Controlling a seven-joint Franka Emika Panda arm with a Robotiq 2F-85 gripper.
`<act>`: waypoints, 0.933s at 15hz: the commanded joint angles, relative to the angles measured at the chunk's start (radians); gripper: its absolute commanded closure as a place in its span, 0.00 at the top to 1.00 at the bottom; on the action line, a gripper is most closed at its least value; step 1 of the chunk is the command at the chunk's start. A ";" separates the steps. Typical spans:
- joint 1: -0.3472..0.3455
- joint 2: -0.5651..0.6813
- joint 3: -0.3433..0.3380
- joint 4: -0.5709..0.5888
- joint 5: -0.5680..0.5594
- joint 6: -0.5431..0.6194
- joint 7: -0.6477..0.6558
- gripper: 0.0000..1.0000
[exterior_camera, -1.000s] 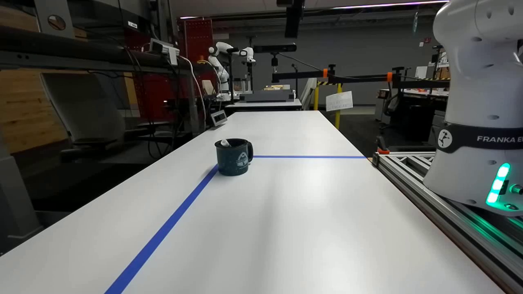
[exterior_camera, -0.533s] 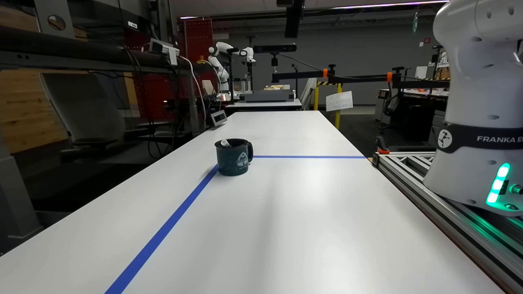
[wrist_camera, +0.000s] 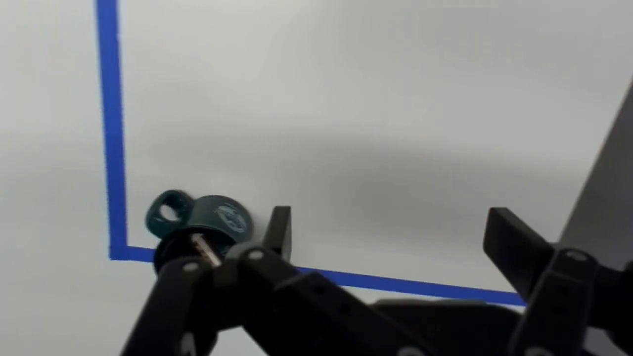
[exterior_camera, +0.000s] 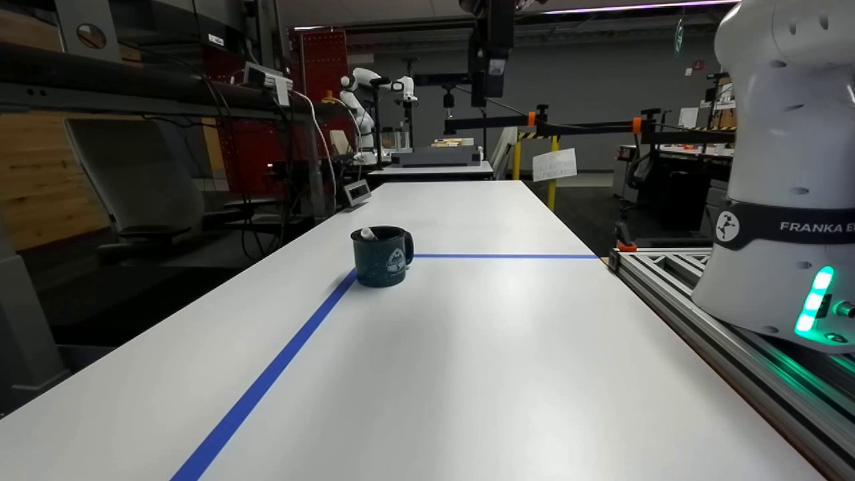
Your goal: Pick up the marker from the cup and put it on the table
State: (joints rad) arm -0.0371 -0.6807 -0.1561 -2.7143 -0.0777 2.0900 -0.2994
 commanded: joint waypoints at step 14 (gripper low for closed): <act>-0.178 0.171 -0.042 -0.036 -0.429 0.570 -0.093 1.00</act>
State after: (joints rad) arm -0.1839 -0.5711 -0.1619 -2.7507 -0.4296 2.4932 -0.3238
